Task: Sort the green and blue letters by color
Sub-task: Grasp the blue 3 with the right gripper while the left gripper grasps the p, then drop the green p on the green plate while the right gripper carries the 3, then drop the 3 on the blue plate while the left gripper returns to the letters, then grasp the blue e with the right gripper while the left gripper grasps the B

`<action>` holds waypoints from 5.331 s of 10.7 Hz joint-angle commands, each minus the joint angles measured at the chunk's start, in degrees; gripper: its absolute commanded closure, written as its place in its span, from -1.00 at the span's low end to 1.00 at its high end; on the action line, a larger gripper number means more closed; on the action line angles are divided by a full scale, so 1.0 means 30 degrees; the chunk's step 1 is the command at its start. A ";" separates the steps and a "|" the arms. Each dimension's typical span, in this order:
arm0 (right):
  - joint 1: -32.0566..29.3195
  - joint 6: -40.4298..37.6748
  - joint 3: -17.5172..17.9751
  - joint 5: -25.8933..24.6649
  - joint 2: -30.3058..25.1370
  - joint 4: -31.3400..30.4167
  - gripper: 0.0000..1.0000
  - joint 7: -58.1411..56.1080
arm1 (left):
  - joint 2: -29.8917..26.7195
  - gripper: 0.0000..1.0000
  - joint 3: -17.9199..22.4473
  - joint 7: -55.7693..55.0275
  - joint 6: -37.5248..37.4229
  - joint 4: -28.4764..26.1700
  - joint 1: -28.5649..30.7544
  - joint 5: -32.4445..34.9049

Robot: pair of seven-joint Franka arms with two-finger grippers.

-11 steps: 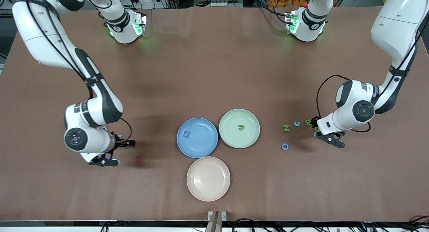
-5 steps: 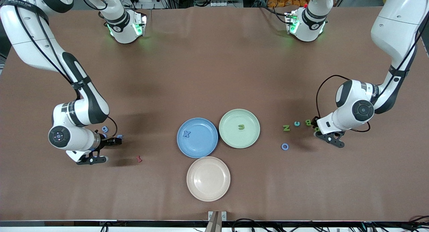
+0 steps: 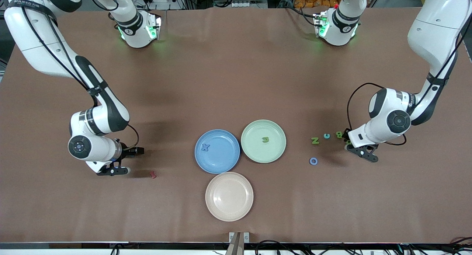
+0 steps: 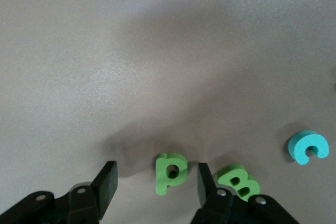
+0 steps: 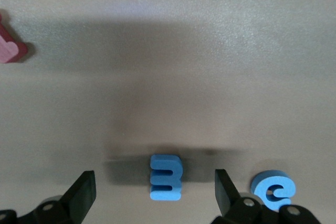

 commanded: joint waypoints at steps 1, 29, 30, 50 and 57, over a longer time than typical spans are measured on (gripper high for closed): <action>-0.0240 0.0411 0.0140 -0.0219 -0.0612 -0.0936 -1.00 0.0513 | 0.0083 -0.14 -0.0095 -0.0091 0.0331 -0.0113 0.0165 0.0511; 0.4477 0.1965 0.2836 1.0709 0.0238 0.3898 -1.00 1.5777 | 0.0057 -1.00 -0.0884 -1.0497 -0.8337 0.7365 -0.4945 -0.1188; 0.4361 0.1907 0.2807 1.0389 0.0209 0.3869 -1.00 1.5689 | -0.0439 -1.00 -0.0943 -1.0375 -0.7877 0.6052 -0.4266 -0.1101; -0.3814 0.1437 0.1635 -0.3002 -0.0201 -0.1463 -1.00 -0.1743 | -0.0504 -0.63 -0.1325 -1.3216 -0.0109 -0.1432 0.0313 -0.0602; -0.4311 0.1349 0.1605 -0.3120 -0.0201 -0.1755 0.35 -0.2271 | -0.0297 1.00 -0.1325 -1.3216 -0.0108 -0.1139 0.0253 -0.0514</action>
